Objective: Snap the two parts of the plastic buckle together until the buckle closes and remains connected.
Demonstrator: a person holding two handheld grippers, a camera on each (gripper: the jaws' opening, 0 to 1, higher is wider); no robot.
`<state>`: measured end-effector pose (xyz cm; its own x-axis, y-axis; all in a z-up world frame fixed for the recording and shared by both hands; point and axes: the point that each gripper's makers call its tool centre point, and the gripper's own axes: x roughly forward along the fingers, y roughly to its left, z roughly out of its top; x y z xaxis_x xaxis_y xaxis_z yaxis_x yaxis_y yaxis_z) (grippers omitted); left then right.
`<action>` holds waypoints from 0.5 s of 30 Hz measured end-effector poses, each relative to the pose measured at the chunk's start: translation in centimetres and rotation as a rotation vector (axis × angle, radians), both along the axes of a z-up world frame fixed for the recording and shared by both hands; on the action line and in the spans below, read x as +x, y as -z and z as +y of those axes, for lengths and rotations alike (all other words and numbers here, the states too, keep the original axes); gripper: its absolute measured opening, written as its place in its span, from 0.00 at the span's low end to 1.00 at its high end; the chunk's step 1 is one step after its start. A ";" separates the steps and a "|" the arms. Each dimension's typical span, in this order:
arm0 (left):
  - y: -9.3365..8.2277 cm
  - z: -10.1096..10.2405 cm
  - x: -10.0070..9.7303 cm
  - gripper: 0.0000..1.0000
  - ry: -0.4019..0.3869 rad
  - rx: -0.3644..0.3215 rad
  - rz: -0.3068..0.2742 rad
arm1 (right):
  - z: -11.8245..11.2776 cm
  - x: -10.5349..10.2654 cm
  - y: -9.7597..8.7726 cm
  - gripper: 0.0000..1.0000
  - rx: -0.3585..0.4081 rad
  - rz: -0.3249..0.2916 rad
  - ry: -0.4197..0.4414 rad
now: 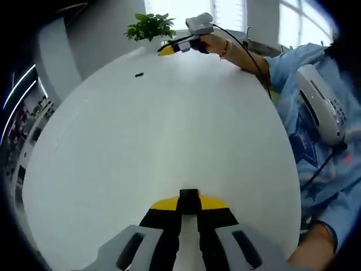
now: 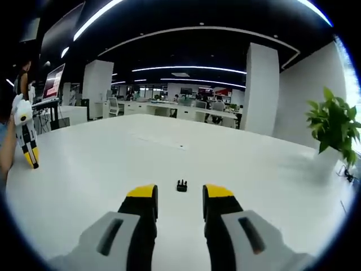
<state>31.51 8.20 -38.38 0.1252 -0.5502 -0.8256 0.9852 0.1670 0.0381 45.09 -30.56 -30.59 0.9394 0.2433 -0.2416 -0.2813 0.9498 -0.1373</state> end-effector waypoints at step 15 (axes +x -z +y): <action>0.0 -0.2 0.1 0.10 -0.009 -0.024 0.018 | -1.1 -0.3 -2.2 0.35 0.070 -0.069 0.025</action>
